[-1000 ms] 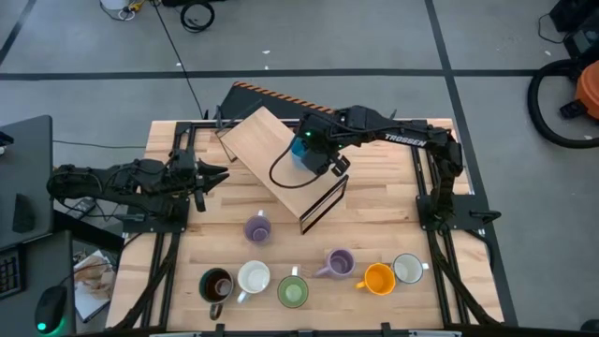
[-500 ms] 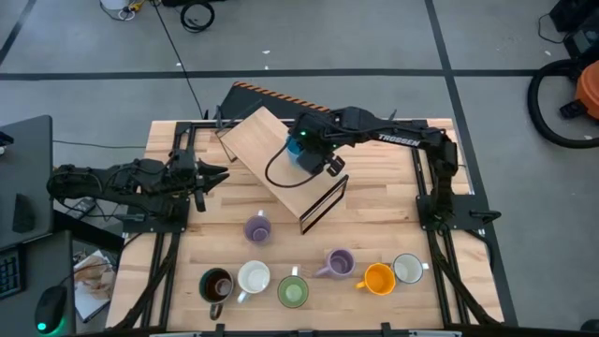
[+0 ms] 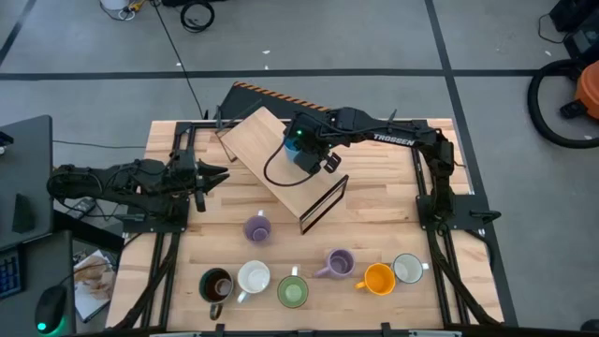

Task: Place coffee mugs
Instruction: Put the light blue mug on the shelf

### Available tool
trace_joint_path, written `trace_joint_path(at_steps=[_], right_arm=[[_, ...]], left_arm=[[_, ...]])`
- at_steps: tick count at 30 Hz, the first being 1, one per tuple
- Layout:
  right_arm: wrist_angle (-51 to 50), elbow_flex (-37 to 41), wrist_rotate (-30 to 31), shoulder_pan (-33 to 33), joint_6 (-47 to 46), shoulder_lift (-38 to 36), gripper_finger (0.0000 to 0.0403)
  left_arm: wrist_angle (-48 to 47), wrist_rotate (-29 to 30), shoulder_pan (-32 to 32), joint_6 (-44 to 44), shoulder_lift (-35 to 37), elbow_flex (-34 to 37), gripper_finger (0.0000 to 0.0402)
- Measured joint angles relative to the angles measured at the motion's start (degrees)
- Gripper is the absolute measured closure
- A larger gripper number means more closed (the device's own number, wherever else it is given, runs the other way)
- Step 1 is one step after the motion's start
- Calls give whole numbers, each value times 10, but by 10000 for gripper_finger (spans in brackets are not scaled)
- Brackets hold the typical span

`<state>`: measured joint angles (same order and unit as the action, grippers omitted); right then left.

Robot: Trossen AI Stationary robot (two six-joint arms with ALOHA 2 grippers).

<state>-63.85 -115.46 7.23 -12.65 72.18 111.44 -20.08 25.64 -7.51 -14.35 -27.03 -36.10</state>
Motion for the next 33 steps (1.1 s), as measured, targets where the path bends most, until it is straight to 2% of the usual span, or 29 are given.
trace_joint_path(at_steps=[13, 26, 33], right_arm=[[44, 0, 0, -18, 68, 0, 264], [85, 0, -62, -47, 123, 0, 265], [89, -1, -67, -52, 150, 18, 272]], left_arm=[[0, 0, 0, 0, 0, 0, 312], [0, 0, 0, 1, 0, 0, 312], [1, 0, 0, 2, 0, 0, 312]])
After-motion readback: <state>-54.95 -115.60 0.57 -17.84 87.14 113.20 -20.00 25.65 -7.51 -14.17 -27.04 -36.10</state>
